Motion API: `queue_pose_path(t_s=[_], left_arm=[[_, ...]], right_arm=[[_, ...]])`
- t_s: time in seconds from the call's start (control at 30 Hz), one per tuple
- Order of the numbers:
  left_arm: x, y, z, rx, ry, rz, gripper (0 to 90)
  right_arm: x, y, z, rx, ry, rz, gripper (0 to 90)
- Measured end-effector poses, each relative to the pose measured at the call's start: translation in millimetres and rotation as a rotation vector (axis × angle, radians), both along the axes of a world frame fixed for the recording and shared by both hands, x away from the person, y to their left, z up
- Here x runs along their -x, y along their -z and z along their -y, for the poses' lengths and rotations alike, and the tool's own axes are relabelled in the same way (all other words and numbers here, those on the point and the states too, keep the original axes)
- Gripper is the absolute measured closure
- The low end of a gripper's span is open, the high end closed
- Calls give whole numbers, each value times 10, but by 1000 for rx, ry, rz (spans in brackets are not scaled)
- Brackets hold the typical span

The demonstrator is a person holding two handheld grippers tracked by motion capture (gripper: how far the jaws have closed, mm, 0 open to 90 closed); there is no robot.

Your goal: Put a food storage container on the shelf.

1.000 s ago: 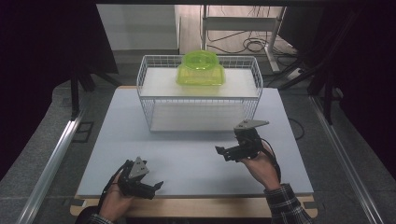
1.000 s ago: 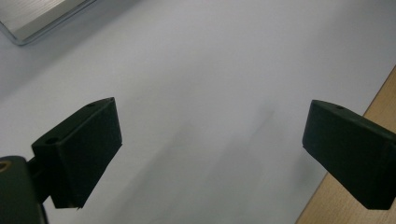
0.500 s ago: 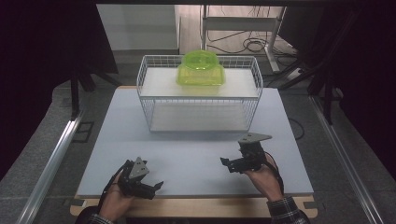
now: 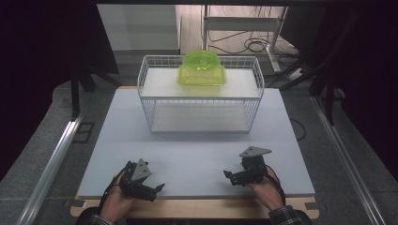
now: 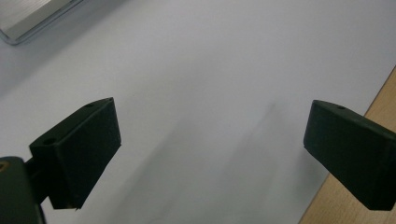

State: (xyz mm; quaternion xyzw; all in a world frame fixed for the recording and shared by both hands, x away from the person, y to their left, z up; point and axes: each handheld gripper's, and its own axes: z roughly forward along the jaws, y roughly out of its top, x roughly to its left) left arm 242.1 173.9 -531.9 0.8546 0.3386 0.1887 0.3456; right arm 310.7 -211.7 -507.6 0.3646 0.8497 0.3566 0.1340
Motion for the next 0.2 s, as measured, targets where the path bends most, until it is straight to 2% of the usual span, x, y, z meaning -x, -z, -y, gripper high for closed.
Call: queue_pose_path(t_s=[0.13,0.2], left_arm=[[-2,1,0,-2,0,1,34],[-4,-1,-2,-3,-2,5,34]], right_arm=[[-10,67,-22,34,-5,-7,15],[-13,70,-23,33,-4,-8,14]])
